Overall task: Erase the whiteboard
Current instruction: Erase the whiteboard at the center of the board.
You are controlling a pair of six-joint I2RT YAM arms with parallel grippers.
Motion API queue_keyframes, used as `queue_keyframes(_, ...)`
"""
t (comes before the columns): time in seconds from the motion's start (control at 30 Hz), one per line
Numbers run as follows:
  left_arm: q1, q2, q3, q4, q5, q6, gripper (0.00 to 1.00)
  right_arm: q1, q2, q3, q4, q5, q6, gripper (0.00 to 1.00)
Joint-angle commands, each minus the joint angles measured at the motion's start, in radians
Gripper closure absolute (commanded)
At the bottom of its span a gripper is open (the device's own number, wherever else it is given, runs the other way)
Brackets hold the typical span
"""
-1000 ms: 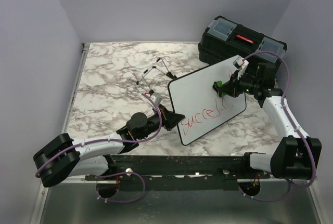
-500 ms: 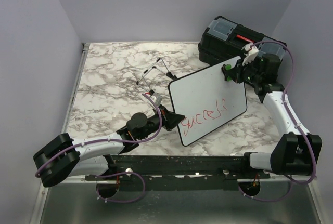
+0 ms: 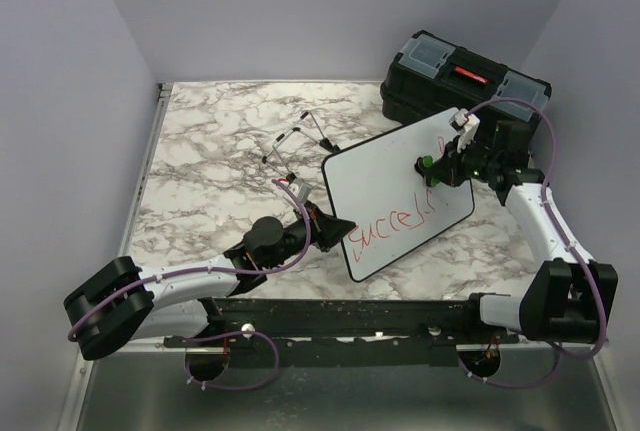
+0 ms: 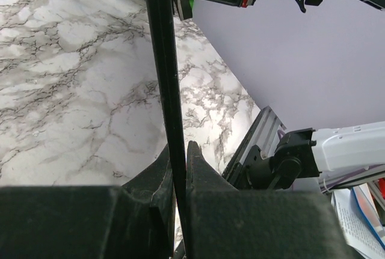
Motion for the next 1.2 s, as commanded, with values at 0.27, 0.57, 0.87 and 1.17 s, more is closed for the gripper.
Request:
queue_keyframes(0.27, -0.01, -0.038, 0.021, 0.155, 0.055, 0.034, 1.0, -0.004, 0.105, 0.131, 0.201, 0.331, 0.219, 0.99)
queue_keyframes(0.57, -0.008, -0.044, 0.013, 0.163, 0.056, 0.047, 1.0, -0.016, 0.004, -0.042, -0.121, -0.113, -0.137, 0.99)
queue_keyframes(0.87, -0.008, -0.026, 0.022, 0.171, 0.059, 0.035, 1.0, -0.014, 0.021, 0.088, 0.154, -0.061, 0.223, 0.99)
queue_keyframes(1.17, -0.009, -0.038, 0.015, 0.166, 0.056, 0.033, 1.0, -0.017, 0.056, 0.096, 0.17, 0.283, 0.187, 0.99)
